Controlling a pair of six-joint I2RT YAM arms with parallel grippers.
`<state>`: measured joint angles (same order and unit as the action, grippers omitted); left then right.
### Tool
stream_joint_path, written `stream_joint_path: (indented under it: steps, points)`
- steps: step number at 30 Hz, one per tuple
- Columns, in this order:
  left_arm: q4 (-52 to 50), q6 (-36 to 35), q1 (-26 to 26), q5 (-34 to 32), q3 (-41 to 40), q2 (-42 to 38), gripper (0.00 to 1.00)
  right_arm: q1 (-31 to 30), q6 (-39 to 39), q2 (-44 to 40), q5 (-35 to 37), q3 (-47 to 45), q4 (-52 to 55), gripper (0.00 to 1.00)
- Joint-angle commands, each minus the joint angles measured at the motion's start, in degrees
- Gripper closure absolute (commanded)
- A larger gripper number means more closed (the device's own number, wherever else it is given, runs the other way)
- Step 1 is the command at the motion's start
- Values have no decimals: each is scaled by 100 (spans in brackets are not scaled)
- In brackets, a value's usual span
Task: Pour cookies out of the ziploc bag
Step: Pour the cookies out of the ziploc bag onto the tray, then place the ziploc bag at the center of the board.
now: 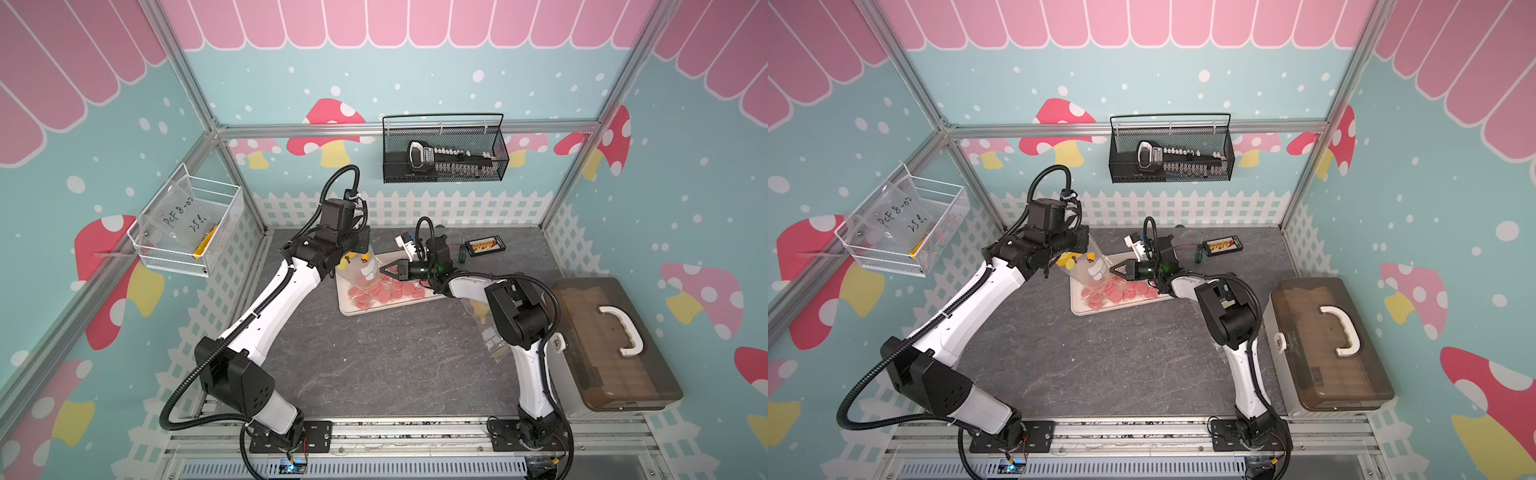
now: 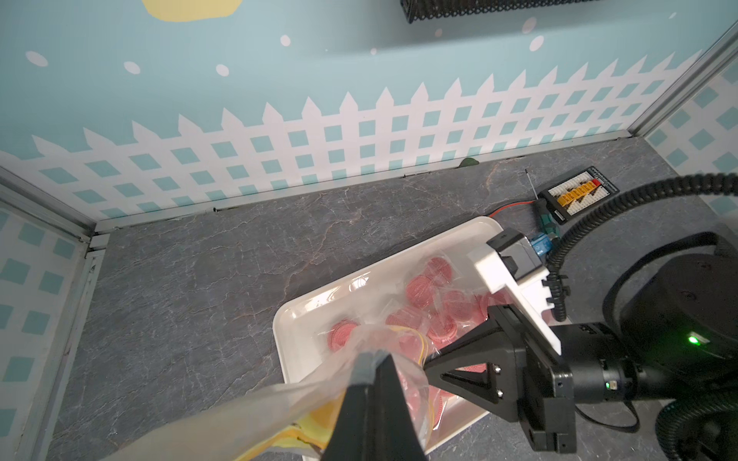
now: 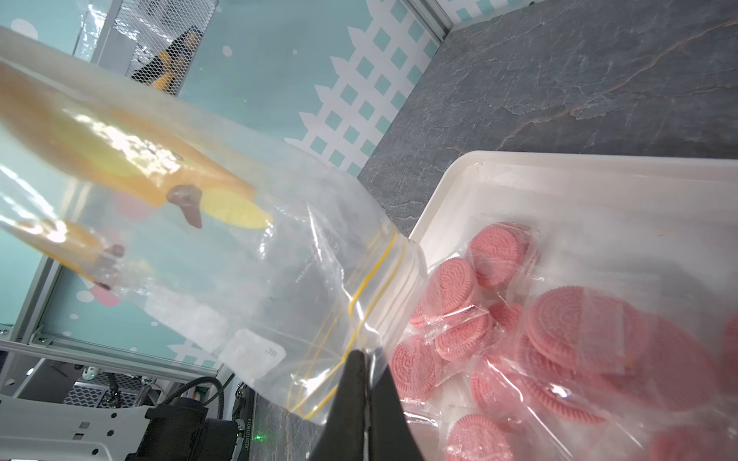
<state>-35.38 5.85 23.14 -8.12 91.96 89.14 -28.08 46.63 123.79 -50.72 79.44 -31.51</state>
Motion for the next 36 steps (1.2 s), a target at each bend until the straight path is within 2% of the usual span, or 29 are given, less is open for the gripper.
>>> stream_joint_path:
  steps: [1,9,13,15,20,27,31,36]
  points:
    - [54,114,11,202,-178,-319,100,35,-176,-360,138,-288,71,85]
    - [325,628,119,766,-710,-884,100,109,-292,-1024,381,-927,119,52]
    - [433,778,209,862,-1037,-1309,100,161,-372,-1424,493,-1270,172,39]
    - [485,897,218,917,-1217,-1518,100,197,-406,-1683,520,-1455,219,30]
    - [640,1233,281,1126,-1651,-1944,100,288,-691,-2225,736,-1748,651,25]
    - [755,1408,567,1094,-2141,-2327,100,499,-959,-3045,1152,-2050,1344,23]
    - [975,1570,751,1022,-2585,-2688,100,574,-1291,-3477,1573,-2093,2062,18]
    - [1338,1785,963,962,-3232,-3101,100,713,-1271,-3909,1905,-2279,2327,15]
